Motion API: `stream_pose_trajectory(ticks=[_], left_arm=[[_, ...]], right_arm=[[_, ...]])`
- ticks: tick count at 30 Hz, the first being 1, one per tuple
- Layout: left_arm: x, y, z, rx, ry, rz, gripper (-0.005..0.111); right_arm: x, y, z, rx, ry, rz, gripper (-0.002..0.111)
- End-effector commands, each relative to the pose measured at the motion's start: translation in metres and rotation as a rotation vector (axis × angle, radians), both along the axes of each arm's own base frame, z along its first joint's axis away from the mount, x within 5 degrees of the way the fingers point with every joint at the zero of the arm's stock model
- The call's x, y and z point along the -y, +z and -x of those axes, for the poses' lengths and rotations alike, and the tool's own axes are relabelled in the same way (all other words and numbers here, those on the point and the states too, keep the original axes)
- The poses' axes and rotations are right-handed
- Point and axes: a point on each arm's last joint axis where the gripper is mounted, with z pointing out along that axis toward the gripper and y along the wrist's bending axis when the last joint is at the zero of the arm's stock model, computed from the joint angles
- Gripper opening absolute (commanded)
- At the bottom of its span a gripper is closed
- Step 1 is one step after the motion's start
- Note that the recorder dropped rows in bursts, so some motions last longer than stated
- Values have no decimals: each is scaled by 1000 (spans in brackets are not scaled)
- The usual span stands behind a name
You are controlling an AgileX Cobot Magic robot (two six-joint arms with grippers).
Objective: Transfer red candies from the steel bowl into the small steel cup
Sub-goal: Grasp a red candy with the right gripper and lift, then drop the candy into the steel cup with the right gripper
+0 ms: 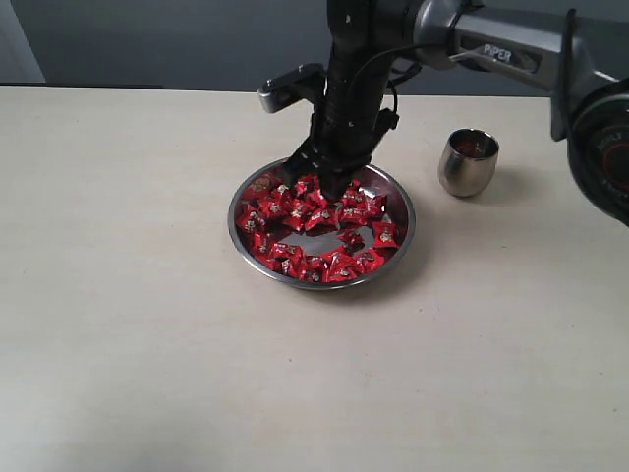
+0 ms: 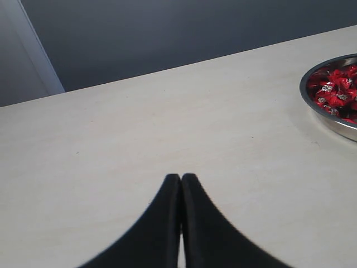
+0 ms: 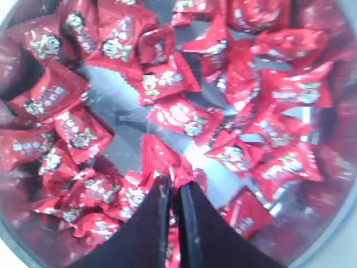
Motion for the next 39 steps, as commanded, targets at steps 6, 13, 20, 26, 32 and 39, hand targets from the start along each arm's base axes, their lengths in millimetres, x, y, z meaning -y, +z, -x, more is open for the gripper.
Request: stream_pose_trajectory(ticks=[6,13,20,26,32,39], left_arm=[[0,1,0,12,0,2,0],[0,1,0,12,0,2,0],[0,1,0,12,0,2,0],[0,1,0,12,0,2,0],[0,1,0,12,0,2,0],[0,1,0,12,0,2,0]], right_arm=[[74,34,-31,135,-135,110,-1],[139,34,-55,141,-359,97,-1],[173,35,-64,157,-438,92,-1],[183,35,-67,163,-470,64,0],[184,35,-69,182,-458,63,31],[186,35,-69,191,-451,89,41]])
